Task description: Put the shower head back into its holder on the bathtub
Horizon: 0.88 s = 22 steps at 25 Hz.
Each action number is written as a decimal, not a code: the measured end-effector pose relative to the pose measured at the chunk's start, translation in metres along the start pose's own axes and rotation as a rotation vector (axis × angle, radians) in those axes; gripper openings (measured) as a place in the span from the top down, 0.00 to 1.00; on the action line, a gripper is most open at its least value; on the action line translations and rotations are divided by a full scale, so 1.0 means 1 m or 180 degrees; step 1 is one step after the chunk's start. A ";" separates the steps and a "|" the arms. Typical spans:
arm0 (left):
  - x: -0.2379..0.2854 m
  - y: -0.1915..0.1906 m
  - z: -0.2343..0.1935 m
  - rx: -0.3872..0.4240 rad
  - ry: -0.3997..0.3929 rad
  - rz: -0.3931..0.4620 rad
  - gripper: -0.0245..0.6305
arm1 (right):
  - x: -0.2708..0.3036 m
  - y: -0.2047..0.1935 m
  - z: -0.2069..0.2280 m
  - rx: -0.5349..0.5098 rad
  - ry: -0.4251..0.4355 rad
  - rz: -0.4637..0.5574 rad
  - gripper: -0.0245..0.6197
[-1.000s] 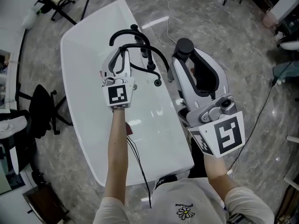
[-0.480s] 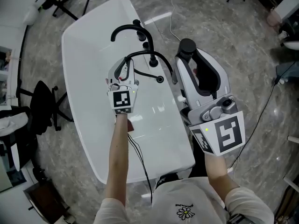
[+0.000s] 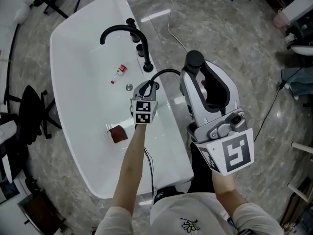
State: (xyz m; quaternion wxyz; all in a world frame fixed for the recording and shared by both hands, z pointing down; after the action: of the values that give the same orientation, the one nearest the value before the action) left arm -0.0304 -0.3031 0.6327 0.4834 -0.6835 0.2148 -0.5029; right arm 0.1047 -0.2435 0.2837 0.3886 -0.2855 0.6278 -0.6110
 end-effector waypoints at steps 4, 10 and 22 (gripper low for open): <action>0.022 -0.039 -0.002 -0.0123 0.0021 -0.0320 0.87 | 0.007 -0.005 0.002 0.0001 0.0063 -0.0060 0.76; 0.021 -0.064 -0.004 -0.0162 0.0190 -0.0513 0.84 | 0.011 -0.013 0.005 0.0117 0.0156 -0.0106 0.76; -0.070 -0.049 -0.010 -0.0683 0.0533 0.0208 0.87 | 0.073 -0.066 -0.026 0.0354 0.0586 -0.0061 0.76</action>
State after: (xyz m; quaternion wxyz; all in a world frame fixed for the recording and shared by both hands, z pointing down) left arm -0.0771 -0.2312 0.6427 0.4040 -0.6796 0.3290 -0.5164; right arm 0.0366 -0.2961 0.3379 0.3387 -0.2120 0.6232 -0.6723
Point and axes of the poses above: the fingertips, and each gripper's own axes: x forward along the fingers, z to its right, y out of its top, the point moved 3 cm from there along -x, backward along the fingers, and after that the axes turned 1 degree about -x, right-handed, at the moved point
